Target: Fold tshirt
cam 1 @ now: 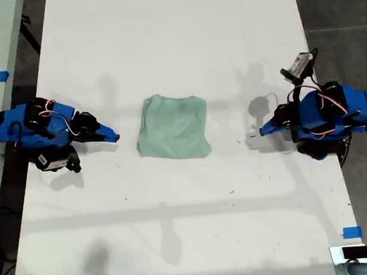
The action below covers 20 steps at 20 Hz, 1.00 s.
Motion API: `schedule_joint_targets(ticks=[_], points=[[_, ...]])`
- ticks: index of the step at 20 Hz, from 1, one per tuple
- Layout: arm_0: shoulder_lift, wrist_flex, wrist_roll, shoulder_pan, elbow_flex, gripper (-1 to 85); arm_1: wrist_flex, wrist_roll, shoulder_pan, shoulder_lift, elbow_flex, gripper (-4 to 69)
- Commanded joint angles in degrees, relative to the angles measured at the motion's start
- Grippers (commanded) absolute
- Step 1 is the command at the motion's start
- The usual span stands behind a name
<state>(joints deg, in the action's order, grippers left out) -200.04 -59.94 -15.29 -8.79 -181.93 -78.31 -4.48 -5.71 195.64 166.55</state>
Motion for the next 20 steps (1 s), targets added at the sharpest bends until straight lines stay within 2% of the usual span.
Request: schedule_joint_targets(ticks=[1, 3, 4, 6, 9, 20], points=[[-6.24, 0.35, -0.79, 1.05, -0.79, 2.6, 2.37, 0.18, 0.79, 2.46, 3.34, -1.2], [-6.24, 0.09, 0.44, 1.41, -0.79, 9.8, 2.2, -0.26, -0.7, 4.13, 3.69, 1.8], [-6.24, -0.26, 2.46, 1.49, -0.79, 11.6, 2.02, -3.96, -1.49, 4.13, 4.31, 3.9], [-6.24, -1.41, 10.46, 1.49, -0.79, 12.1, 2.99, -9.76, -4.13, 3.52, 7.82, 4.7], [-6.24, -1.41, 10.11, 1.85, -0.79, 12.1, 4.13, -44.12, -5.8, 4.22, 8.35, 4.6], [-6.24, -1.49, 10.02, 1.76, -0.79, 12.1, 3.96, -42.98, -5.54, 4.22, 8.44, 3.5]])
